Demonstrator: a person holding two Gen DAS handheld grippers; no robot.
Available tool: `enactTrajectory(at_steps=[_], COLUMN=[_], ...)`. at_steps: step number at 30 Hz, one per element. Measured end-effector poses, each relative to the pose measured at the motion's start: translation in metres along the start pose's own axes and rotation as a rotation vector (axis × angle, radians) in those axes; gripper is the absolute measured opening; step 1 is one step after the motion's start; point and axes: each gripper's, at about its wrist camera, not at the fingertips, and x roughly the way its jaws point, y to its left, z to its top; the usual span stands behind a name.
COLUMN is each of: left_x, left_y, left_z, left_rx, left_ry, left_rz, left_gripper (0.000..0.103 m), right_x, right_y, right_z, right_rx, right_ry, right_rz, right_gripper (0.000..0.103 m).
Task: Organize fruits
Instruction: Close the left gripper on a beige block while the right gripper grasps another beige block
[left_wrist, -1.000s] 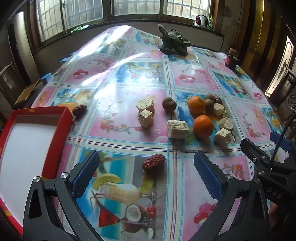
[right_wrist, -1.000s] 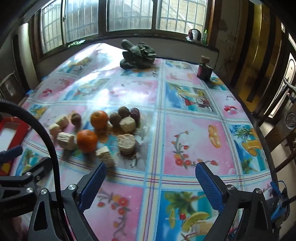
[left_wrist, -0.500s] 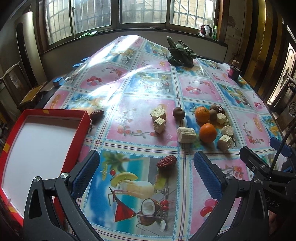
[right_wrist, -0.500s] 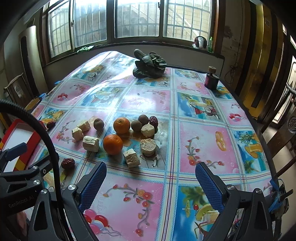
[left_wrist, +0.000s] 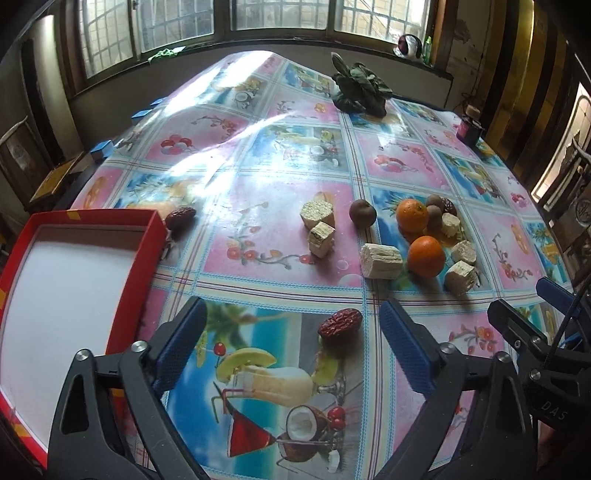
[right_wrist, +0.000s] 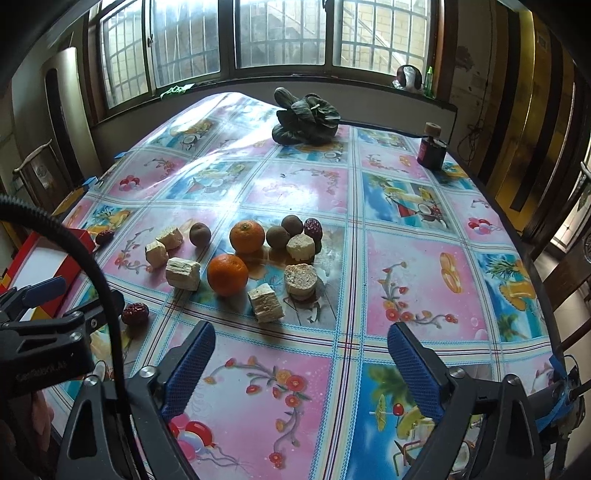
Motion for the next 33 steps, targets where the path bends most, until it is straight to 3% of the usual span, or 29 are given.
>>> enactTrajectory(at_steps=[8, 9, 11, 16, 18, 21, 23, 33], left_x=[0.02, 0.024, 0.031, 0.047, 0.051, 0.05, 0.049, 0.041], left_y=[-0.028, -0.031, -0.036, -0.043, -0.042, -0.036, -0.033, -0.019], left_z=[0.009, 0.01, 0.013, 0.021, 0.023, 0.025, 0.026, 0.018], left_rx=[0.076, 0.083, 0.097, 0.105, 0.092, 0.068, 0.057, 0.035], left_ry=[0.042, 0.049, 0.069, 0.092, 0.101, 0.096, 0.097, 0.104], left_rz=[-0.056, -0.053, -0.059, -0.052, -0.06, -0.081, -0.086, -0.105], left_gripper=[0.093, 0.091, 0.078, 0.076, 0.061, 0.047, 0.025, 0.025], right_x=[0.013, 0.014, 0.016, 0.023, 0.025, 0.026, 0.027, 0.037], right_y=[-0.013, -0.014, -0.017, -0.027, -0.028, -0.026, -0.025, -0.003], right_z=[-0.003, -0.003, -0.003, -0.004, -0.005, -0.004, -0.004, 0.005], right_rx=[0.027, 0.028, 0.029, 0.054, 0.054, 0.05, 0.048, -0.023], right_ry=[0.033, 0.034, 0.038, 0.059, 0.064, 0.066, 0.065, 0.053], right_rz=[0.039, 0.044, 0.051, 0.095, 0.11, 0.162, 0.203, 0.281], right_gripper=[0.084, 0.083, 0.083, 0.072, 0.068, 0.056, 0.052, 0.049])
